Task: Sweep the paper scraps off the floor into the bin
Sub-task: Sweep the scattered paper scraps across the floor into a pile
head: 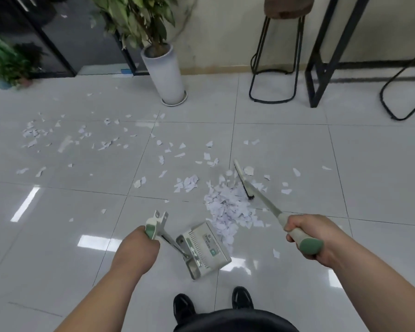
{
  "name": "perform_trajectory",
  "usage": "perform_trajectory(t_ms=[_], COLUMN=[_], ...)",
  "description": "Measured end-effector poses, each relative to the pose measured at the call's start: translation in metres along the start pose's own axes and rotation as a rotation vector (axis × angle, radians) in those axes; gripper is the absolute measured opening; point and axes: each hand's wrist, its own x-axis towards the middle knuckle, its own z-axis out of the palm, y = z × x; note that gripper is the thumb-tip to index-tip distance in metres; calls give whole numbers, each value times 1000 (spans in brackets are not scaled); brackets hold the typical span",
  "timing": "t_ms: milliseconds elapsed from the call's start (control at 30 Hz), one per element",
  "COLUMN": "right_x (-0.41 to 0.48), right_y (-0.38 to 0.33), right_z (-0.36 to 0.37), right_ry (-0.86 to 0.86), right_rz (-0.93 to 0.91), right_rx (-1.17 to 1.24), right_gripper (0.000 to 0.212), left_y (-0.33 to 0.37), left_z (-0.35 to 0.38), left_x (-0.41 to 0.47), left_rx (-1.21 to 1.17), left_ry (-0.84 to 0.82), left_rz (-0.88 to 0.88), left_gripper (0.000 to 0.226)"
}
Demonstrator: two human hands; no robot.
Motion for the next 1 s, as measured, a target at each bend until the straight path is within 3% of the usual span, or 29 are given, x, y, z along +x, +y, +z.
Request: perform_trajectory(t_ms=[300,400,567,1000], right_x=[16,13,0,-33], right_y=[54,78,107,86], right_z=[-12,9,76,325], right_ry=[242,300,350,80], right_rz=[98,159,254,201], right_rx=[-11,2,83,299], right_gripper=[23,12,12,6], left_y=[21,15,-13,-116], left_z=[-12,-21,-43,-115], left_x=[33,48,71,140], left_rx=[110,131,180,143], left_ry=[-55,-82,-116,-161], left_rz=[182,239,334,347], left_gripper=[14,14,14,8])
